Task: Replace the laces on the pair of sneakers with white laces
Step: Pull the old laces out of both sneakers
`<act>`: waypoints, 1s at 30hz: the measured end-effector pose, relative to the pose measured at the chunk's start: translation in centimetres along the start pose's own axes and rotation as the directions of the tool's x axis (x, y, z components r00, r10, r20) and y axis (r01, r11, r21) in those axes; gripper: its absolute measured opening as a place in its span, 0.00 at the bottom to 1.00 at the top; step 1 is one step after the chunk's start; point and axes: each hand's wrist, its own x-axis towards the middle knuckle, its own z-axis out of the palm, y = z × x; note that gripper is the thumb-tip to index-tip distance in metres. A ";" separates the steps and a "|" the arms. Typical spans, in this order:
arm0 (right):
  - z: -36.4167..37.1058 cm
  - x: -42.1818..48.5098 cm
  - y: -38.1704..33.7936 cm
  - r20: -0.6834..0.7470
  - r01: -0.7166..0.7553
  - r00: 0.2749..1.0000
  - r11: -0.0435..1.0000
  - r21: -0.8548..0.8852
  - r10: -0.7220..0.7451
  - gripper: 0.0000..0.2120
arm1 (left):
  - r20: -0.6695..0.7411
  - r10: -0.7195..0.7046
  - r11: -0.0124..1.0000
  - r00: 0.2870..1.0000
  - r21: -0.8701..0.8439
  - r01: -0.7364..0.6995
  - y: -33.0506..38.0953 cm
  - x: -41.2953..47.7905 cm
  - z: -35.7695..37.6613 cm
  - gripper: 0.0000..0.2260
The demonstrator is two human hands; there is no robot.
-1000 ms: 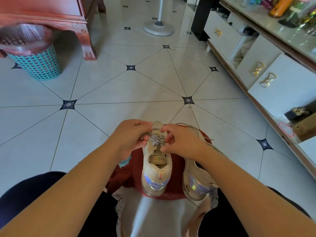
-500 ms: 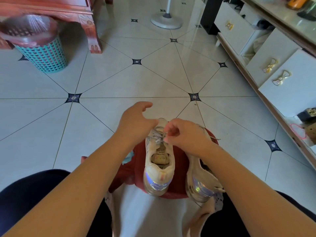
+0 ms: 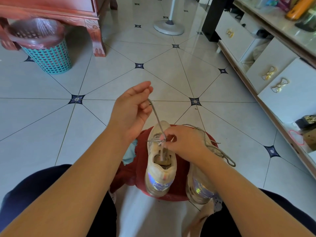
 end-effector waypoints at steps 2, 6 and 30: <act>-0.6 0.2 0.0 -0.030 -0.047 0.998 0.996 0.073 0.049 0.06 | -0.039 -0.011 0.999 0.999 0.044 0.013 0.1 0.3 -0.4 0.10; -2.1 0.2 0.0 -0.036 -0.096 0.994 0.983 0.157 0.103 0.04 | -0.133 -0.042 0.906 0.990 0.414 0.094 -0.7 0.8 -1.4 0.07; -7.0 -1.9 -1.7 -0.072 -0.085 0.993 0.992 0.095 0.092 0.11 | 0.180 -0.038 -0.121 0.983 0.976 -0.183 -3.6 1.4 -2.8 0.04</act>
